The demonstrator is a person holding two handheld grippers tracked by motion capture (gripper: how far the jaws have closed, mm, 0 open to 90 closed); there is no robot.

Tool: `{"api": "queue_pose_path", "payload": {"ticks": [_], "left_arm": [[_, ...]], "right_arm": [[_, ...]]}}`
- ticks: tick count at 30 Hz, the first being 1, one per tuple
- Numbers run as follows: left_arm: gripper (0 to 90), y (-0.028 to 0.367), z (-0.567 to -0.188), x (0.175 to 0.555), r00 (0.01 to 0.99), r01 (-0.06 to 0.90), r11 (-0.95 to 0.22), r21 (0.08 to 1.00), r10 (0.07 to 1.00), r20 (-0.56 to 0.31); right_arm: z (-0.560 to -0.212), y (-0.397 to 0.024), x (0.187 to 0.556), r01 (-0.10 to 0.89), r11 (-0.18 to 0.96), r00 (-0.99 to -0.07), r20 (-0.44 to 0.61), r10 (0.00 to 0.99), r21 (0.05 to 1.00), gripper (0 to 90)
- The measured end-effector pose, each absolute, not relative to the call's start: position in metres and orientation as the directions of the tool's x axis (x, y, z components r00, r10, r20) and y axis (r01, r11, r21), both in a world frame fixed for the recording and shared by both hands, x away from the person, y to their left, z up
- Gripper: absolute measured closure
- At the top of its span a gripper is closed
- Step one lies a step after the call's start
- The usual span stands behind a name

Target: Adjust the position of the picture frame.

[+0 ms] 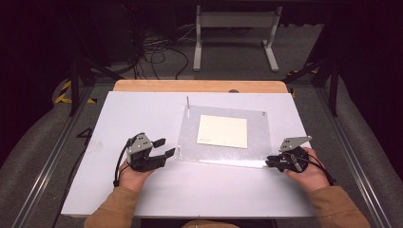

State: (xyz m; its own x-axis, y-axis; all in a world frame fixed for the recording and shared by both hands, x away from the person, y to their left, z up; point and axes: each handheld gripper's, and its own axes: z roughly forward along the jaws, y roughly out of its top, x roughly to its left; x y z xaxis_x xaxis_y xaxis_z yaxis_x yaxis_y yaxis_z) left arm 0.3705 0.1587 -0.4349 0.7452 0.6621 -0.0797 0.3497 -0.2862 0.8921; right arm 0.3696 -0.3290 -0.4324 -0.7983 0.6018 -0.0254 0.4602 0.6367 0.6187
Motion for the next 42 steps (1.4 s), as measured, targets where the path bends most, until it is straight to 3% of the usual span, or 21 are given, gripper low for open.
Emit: {"api": "queue_pose_path", "payload": {"ticks": [5,21,42], "left_arm": [[44.0,0.16,-0.435,0.371,0.743,0.341,-0.294,0.893,0.666,-0.065],[44.3,0.161,-0.436,0.372,0.743,0.343,-0.287,0.894,0.666,-0.071],[43.6,0.165,-0.435,0.372,0.733,0.342,-0.284,0.896,0.677,-0.066]], "right_arm": [[-0.432,-0.328,0.37,0.469,0.64,-0.798,-0.019,0.602,0.608,83.1],[-0.43,-0.323,0.365,0.49,0.636,-0.782,-0.023,0.623,0.596,83.9],[-0.427,-0.251,0.313,0.382,0.742,-0.898,0.031,0.44,0.551,83.7]]}}
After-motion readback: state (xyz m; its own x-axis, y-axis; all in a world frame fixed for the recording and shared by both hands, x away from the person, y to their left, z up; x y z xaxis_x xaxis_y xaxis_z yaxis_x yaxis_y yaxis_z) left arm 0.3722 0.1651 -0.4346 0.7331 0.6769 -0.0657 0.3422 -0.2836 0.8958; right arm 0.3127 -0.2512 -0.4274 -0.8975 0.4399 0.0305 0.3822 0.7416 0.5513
